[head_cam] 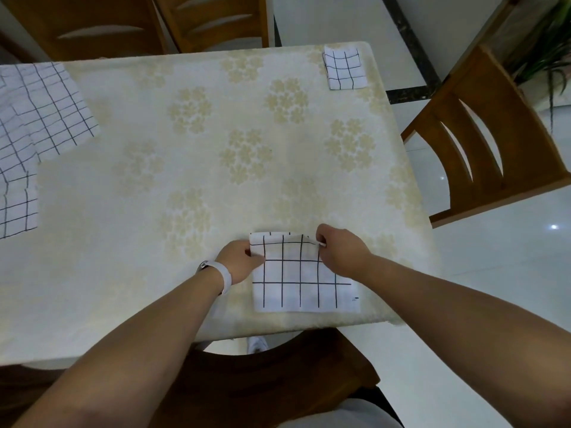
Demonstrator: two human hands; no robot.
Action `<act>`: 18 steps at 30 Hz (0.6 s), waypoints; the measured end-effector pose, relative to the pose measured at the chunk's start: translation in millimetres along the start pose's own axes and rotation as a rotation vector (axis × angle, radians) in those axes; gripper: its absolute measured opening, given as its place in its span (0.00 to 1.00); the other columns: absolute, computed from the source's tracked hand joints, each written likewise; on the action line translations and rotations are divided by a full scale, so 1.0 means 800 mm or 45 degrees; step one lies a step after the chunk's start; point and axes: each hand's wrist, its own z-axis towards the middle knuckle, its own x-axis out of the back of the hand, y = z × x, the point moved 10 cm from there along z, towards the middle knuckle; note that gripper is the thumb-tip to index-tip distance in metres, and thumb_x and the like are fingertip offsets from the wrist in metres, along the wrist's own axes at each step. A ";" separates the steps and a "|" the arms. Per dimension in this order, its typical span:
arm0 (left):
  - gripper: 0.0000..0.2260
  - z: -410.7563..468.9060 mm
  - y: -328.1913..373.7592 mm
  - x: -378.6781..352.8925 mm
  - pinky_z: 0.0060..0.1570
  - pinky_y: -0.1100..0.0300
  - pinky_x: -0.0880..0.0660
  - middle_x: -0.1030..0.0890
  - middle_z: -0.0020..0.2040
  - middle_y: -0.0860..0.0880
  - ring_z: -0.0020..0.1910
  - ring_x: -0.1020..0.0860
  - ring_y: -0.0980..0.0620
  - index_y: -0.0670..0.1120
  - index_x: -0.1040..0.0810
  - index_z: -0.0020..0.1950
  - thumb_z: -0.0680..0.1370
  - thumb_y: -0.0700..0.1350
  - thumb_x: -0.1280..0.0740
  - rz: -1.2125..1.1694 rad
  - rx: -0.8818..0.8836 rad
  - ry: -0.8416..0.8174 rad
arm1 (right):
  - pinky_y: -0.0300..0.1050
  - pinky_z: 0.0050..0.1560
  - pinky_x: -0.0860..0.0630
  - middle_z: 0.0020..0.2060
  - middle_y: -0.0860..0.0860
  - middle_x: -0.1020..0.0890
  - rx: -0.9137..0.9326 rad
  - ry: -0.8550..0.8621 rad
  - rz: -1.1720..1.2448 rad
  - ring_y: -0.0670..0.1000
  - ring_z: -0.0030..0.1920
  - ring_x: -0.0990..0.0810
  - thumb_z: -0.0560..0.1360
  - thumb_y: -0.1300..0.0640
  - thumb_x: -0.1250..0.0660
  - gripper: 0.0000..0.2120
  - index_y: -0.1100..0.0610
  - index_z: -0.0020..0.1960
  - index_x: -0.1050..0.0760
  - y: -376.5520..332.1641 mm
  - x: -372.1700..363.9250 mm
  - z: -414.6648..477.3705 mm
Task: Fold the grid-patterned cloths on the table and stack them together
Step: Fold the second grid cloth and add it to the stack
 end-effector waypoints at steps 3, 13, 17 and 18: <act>0.09 0.001 -0.005 -0.006 0.36 0.59 0.32 0.25 0.36 0.49 0.35 0.28 0.51 0.40 0.22 0.42 0.75 0.46 0.33 0.024 0.024 -0.006 | 0.43 0.30 0.35 0.35 0.52 0.25 -0.046 -0.026 0.040 0.54 0.35 0.27 0.76 0.62 0.41 0.04 0.54 0.45 0.33 0.013 0.001 0.007; 0.10 0.004 -0.004 0.012 0.37 0.56 0.29 0.24 0.34 0.47 0.34 0.27 0.49 0.43 0.29 0.35 0.73 0.43 0.31 0.059 -0.017 0.125 | 0.41 0.32 0.34 0.31 0.50 0.27 -0.146 -0.219 0.256 0.50 0.33 0.28 0.72 0.59 0.32 0.07 0.56 0.36 0.28 0.049 -0.005 0.006; 0.07 0.004 -0.012 0.016 0.41 0.56 0.27 0.21 0.36 0.48 0.36 0.25 0.50 0.46 0.24 0.36 0.74 0.42 0.31 -0.081 0.017 0.102 | 0.47 0.41 0.26 0.34 0.53 0.25 -0.371 -0.187 0.772 0.52 0.37 0.25 0.71 0.61 0.28 0.07 0.57 0.37 0.24 0.105 -0.019 -0.018; 0.04 0.005 -0.014 0.017 0.44 0.55 0.25 0.19 0.39 0.46 0.39 0.23 0.48 0.45 0.22 0.39 0.74 0.41 0.31 -0.121 0.024 0.096 | 0.48 0.44 0.24 0.36 0.55 0.24 -0.383 -0.191 0.849 0.53 0.39 0.23 0.71 0.61 0.27 0.06 0.58 0.39 0.23 0.110 -0.024 -0.023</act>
